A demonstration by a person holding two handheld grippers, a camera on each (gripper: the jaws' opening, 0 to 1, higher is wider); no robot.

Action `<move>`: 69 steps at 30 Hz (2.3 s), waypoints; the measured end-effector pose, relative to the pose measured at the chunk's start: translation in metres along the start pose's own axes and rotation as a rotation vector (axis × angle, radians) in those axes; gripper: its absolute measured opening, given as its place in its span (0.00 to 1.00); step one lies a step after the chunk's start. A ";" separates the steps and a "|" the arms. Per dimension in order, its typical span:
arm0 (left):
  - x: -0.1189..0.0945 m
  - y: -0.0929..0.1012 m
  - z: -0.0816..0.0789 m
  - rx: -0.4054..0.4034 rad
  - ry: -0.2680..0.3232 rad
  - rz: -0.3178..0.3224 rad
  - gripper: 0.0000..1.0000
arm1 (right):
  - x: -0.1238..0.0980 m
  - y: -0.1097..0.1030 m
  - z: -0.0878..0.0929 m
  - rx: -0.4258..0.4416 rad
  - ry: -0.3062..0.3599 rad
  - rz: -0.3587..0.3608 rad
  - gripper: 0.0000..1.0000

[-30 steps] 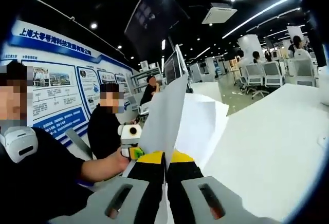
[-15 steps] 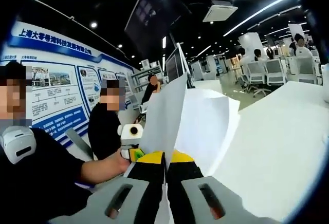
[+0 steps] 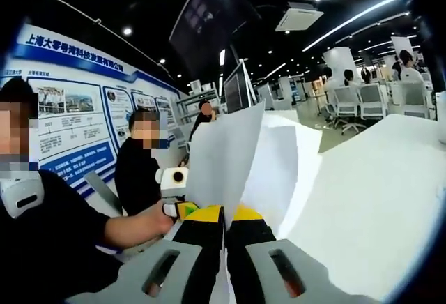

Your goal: Organize the stack of printing papers by aligning and flattening the scattered papers on the table

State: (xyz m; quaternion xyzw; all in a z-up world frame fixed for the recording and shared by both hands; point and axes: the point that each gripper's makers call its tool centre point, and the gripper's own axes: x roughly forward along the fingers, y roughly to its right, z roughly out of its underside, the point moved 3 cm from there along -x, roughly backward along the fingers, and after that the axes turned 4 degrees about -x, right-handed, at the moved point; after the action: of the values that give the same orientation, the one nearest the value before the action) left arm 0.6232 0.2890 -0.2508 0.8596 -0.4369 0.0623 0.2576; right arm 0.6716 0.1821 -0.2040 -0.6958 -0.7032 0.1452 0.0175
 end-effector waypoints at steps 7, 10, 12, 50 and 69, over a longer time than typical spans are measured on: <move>0.000 0.000 0.000 0.012 -0.007 -0.004 0.06 | -0.002 -0.002 0.003 -0.081 0.005 0.029 0.00; 0.000 -0.002 0.000 0.011 -0.005 -0.011 0.06 | -0.008 0.002 0.003 -0.097 0.018 0.057 0.02; -0.001 -0.002 -0.001 0.011 -0.003 -0.016 0.06 | -0.013 0.007 0.003 -0.100 0.030 0.077 0.03; -0.001 -0.006 0.000 -0.001 0.013 -0.067 0.06 | -0.117 -0.033 0.033 -0.134 0.112 0.339 0.02; 0.000 -0.005 0.004 0.019 -0.013 -0.078 0.06 | -0.199 -0.021 0.071 -0.091 0.169 0.457 0.05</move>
State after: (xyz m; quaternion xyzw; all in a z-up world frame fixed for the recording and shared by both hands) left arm 0.6262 0.2894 -0.2563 0.8786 -0.4044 0.0508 0.2488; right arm 0.6411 -0.0266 -0.2314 -0.8465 -0.5295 0.0548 0.0114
